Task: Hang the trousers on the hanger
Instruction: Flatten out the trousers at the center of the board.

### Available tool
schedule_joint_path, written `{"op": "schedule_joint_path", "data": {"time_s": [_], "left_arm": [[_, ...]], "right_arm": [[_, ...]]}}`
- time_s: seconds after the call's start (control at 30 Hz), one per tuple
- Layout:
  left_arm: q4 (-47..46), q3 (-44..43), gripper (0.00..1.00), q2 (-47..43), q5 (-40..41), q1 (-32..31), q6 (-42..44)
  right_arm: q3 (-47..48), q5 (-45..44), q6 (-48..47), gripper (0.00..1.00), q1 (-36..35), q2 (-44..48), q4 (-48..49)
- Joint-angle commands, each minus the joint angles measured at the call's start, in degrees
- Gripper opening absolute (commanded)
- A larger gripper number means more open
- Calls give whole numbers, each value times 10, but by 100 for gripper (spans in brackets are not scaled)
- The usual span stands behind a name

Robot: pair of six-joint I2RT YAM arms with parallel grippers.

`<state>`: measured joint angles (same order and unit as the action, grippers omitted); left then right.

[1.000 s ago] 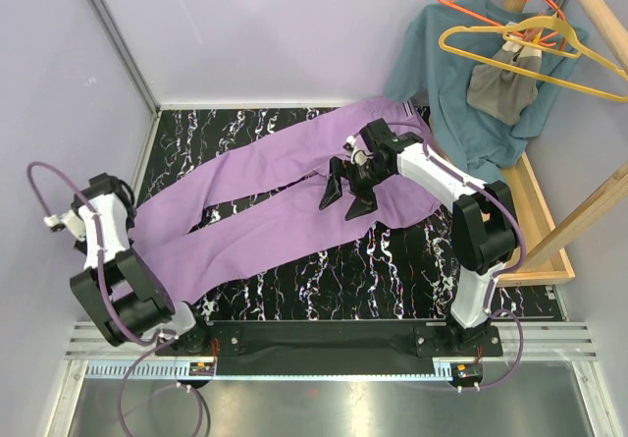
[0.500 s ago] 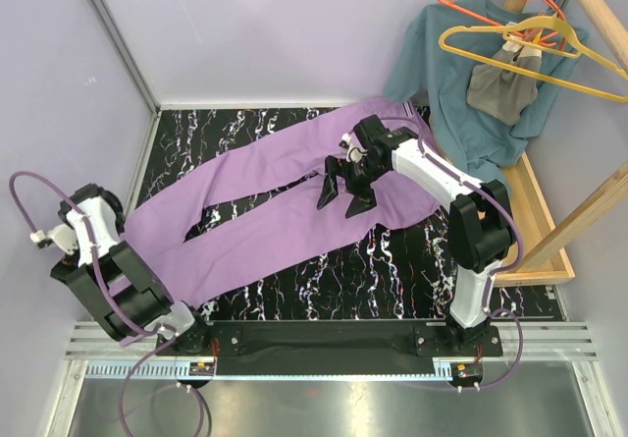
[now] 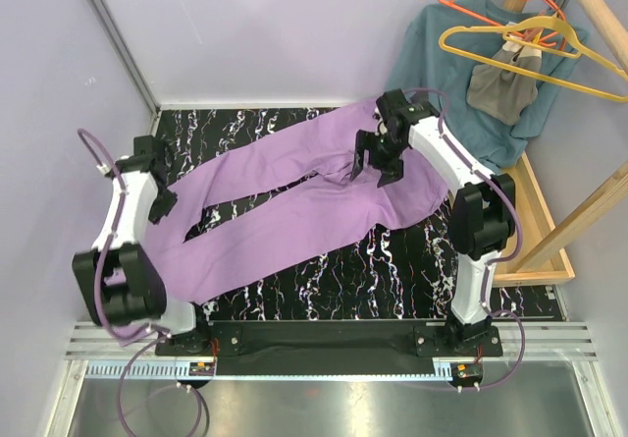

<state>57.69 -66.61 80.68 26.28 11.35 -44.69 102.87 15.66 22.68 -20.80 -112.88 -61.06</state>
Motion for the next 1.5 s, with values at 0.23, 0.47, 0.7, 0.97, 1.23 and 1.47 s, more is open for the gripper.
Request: {"op": "schedule_joint_path", "data": {"time_s": [0.23, 0.47, 0.7, 0.97, 1.23, 1.47], "left_arm": [[29, -178, 20, 316, -53, 3, 18], [17, -130, 25, 359, -38, 59, -12], [26, -178, 29, 345, 38, 103, 16], [72, -273, 59, 324, 29, 25, 22], [72, -283, 64, 241, -9, -41, 24], [-12, -210, 60, 190, -134, -75, 124]], "right_arm": [[181, -113, 10, 69, 4, -89, -16], [210, -134, 33, 71, 73, -121, -17], [174, -234, 26, 80, 129, -99, -38], [-15, -243, 45, 84, 204, 11, -7], [-96, -208, 81, 93, 230, 29, 47], [-86, -158, 95, 92, 240, -33, 118]]}}
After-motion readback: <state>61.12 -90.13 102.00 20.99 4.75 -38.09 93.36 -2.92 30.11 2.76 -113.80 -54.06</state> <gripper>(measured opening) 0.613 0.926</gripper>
